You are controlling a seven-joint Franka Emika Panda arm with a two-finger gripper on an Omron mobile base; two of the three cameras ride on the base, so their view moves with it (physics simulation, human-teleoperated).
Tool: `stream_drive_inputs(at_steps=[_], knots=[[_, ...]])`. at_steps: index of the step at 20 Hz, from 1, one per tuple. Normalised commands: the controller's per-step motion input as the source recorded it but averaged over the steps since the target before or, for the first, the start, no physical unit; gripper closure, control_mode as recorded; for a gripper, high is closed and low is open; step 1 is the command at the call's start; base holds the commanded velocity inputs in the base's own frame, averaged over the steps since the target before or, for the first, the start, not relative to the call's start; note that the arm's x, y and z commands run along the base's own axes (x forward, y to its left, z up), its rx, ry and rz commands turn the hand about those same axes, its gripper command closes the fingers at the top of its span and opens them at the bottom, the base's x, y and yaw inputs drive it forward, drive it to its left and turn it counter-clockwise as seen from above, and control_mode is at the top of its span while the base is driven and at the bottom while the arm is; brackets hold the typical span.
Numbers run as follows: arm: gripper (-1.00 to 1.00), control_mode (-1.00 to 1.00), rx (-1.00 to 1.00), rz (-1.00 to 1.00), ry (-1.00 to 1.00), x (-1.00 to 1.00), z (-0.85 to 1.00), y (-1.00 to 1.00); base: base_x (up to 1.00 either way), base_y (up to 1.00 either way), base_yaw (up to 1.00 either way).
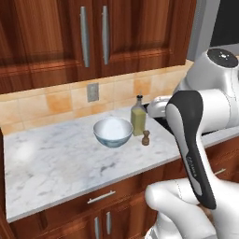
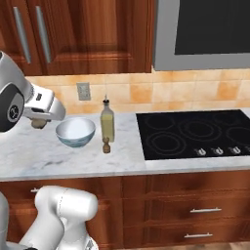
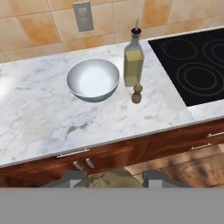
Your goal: Retrieve the bottle and the shaker from the cabinet and place them next to the mixing bowl on the counter. Then add garlic from the fridge to the mixing bowl.
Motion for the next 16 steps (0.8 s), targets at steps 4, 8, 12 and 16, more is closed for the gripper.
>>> stream_drive_inputs(at_steps=[4, 8, 12, 16], knots=[[1.00, 1.00, 0.00, 0.00, 0.00, 0.00, 0.00, 0.00, 0.09, 0.00, -0.02], [1.00, 1.00, 0.00, 0.00, 0.00, 0.00, 0.00, 0.00, 0.41, 0.03, -0.06], [1.00, 1.00, 0.00, 0.00, 0.00, 0.00, 0.00, 0.00, 0.34, 0.04, -0.07], [1.00, 1.00, 0.00, 0.00, 0.00, 0.00, 0.00, 0.00, 0.05, 0.05, -0.04]])
